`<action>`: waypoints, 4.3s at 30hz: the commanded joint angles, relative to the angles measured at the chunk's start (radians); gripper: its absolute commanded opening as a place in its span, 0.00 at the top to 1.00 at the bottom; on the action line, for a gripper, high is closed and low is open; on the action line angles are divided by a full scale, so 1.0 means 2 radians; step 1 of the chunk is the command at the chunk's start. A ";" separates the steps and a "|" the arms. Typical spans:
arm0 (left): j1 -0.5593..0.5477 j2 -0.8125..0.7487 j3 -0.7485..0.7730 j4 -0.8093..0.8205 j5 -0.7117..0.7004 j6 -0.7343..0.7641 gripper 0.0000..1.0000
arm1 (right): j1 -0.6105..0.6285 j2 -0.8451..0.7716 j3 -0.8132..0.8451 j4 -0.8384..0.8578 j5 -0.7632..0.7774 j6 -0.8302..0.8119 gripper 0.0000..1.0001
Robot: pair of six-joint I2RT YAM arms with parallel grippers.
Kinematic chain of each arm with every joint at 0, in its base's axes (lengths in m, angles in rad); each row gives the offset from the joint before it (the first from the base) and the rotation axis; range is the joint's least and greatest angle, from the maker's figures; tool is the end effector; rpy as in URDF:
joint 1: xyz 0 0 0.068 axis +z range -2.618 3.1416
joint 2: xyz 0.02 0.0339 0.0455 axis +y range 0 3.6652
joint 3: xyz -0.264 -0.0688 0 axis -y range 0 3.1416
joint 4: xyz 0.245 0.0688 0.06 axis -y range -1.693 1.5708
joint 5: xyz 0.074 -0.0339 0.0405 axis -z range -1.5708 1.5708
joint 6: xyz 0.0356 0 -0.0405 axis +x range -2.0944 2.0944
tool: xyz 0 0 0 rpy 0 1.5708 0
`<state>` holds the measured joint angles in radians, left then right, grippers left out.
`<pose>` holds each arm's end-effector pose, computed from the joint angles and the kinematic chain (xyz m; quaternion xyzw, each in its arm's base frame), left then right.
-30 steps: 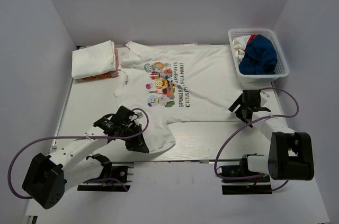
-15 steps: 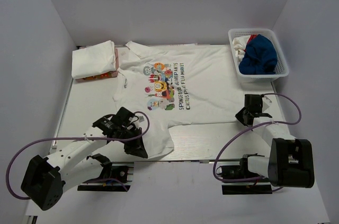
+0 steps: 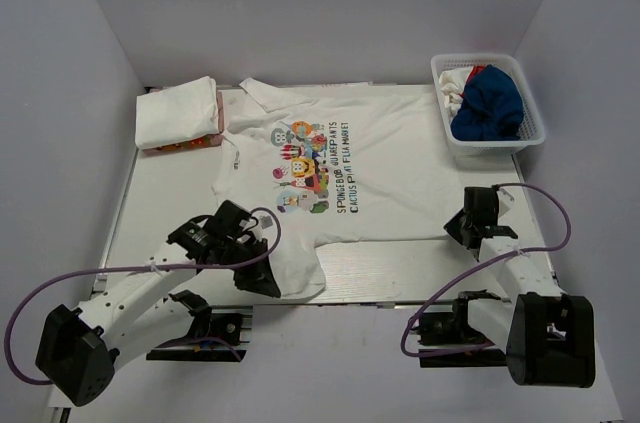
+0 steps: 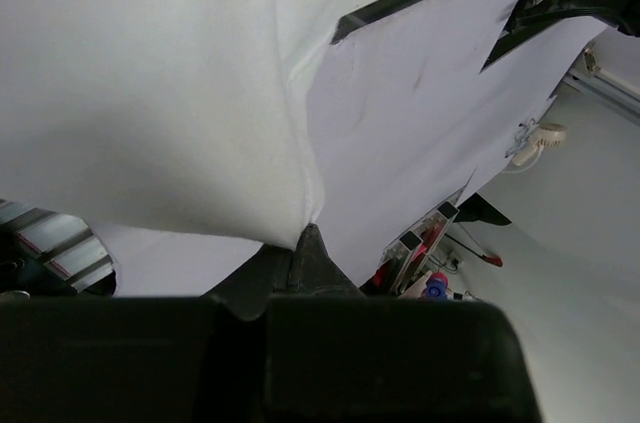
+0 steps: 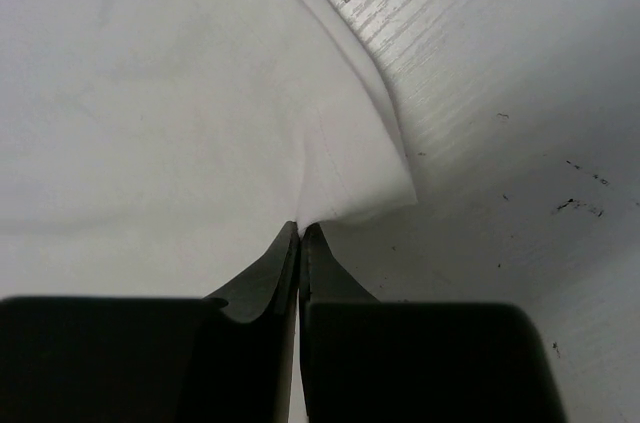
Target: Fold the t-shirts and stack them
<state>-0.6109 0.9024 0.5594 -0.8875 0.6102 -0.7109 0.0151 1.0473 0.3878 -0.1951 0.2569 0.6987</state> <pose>0.1044 -0.0980 0.1975 -0.0038 -0.9414 0.3329 0.0542 0.1897 -0.0062 0.1577 0.3536 0.8601 0.0090 0.3676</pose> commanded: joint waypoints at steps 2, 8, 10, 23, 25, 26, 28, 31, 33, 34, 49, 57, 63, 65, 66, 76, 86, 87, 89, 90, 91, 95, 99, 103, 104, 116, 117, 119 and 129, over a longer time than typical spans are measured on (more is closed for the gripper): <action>-0.002 0.017 0.049 0.056 0.007 0.007 1.00 | 0.005 -0.006 0.014 -0.005 -0.007 -0.019 1.00; 0.006 0.063 0.074 0.171 0.029 0.013 1.00 | 0.024 0.024 0.055 0.010 -0.021 -0.028 1.00; 0.010 0.077 0.087 0.205 0.029 0.013 1.00 | 0.028 0.029 0.069 0.015 -0.021 -0.034 1.00; 0.056 0.241 0.265 0.156 -0.200 0.007 1.00 | 0.051 0.114 0.176 0.009 0.013 -0.044 1.00; 0.071 0.253 0.292 0.156 -0.237 0.007 1.00 | 0.052 0.121 0.190 0.007 0.016 -0.045 1.00; 0.077 0.257 0.298 0.161 -0.243 0.007 1.00 | 0.055 0.127 0.194 0.009 0.024 -0.045 1.00; 0.087 0.266 0.315 0.171 -0.258 0.013 1.00 | 0.054 0.145 0.215 0.009 0.026 -0.052 1.00; 0.103 0.280 0.329 0.193 -0.276 0.024 1.00 | 0.055 0.172 0.247 -0.004 0.036 -0.058 1.00; 0.108 0.286 0.341 0.213 -0.276 0.036 1.00 | 0.054 0.189 0.262 -0.003 0.046 -0.062 1.00; 0.114 0.292 0.341 0.219 -0.280 0.041 1.00 | 0.055 0.194 0.272 -0.003 0.046 -0.062 1.00; 0.158 0.368 0.420 0.293 -0.298 0.131 1.00 | 0.055 0.282 0.371 -0.013 0.066 -0.082 1.00; 0.194 0.522 0.536 0.310 -0.276 0.151 1.00 | 0.055 0.341 0.431 -0.027 0.067 -0.085 0.66; 0.214 0.602 0.662 0.234 -0.190 0.162 0.30 | 0.071 0.348 0.474 -0.090 0.050 -0.102 0.14; 0.214 0.577 0.623 0.237 -0.196 0.162 0.01 | 0.088 0.333 0.458 -0.101 0.047 -0.105 0.10; 0.214 0.562 0.602 0.244 -0.208 0.158 0.01 | 0.101 0.320 0.440 -0.100 0.029 -0.108 0.10; 0.199 0.449 0.371 0.324 -0.182 0.118 0.01 | 0.126 0.344 0.376 -0.040 -0.010 -0.129 0.10; 0.204 0.449 0.234 0.306 -0.202 0.089 0.01 | 0.124 0.385 0.324 -0.004 -0.037 -0.115 0.10; 0.204 0.440 0.219 0.306 -0.210 0.082 0.01 | 0.123 0.362 0.284 -0.004 -0.034 -0.110 0.10; 0.204 0.410 0.175 0.293 -0.200 0.054 0.01 | 0.129 0.324 0.260 -0.024 -0.032 -0.087 0.10; 0.197 0.396 0.158 0.287 -0.195 0.054 0.01 | 0.131 0.311 0.212 -0.038 -0.041 -0.081 0.10; 0.191 0.380 0.117 0.272 -0.195 0.036 0.01 | 0.136 0.299 0.194 -0.046 -0.051 -0.076 0.10; 0.191 0.281 0.008 0.205 -0.206 -0.002 0.01 | 0.162 0.162 0.092 -0.084 -0.065 -0.045 0.10; 0.191 0.140 -0.023 0.122 -0.199 -0.014 0.01 | 0.202 0.056 0.082 -0.132 -0.079 -0.062 0.10; 0.191 0.047 0.052 0.073 -0.260 -0.014 0.01 | 0.270 0.000 0.130 -0.099 -0.092 -0.098 0.10; 0.191 0.041 0.065 0.063 -0.274 -0.020 0.01 | 0.279 0.015 0.144 -0.072 -0.092 -0.114 0.10; 0.193 0.053 0.044 0.114 -0.269 -0.026 0.01 | 0.395 0.374 0.440 0.126 -0.257 -0.229 0.10; 0.193 0.047 0.031 0.133 -0.258 -0.026 0.01 | 0.397 0.406 0.470 0.127 -0.269 -0.229 0.10; 0.193 0.042 -0.009 0.158 -0.238 -0.026 0.01 | 0.399 0.448 0.499 0.121 -0.280 -0.224 0.10; 0.197 0.090 -0.073 0.165 -0.246 -0.050 0.01 | 0.405 0.573 0.609 0.098 -0.299 -0.213 0.17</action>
<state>-0.2180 1.0416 0.4709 -0.5880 0.1032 -0.7967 0.8204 2.1693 1.5482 0.0002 -0.3000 0.2802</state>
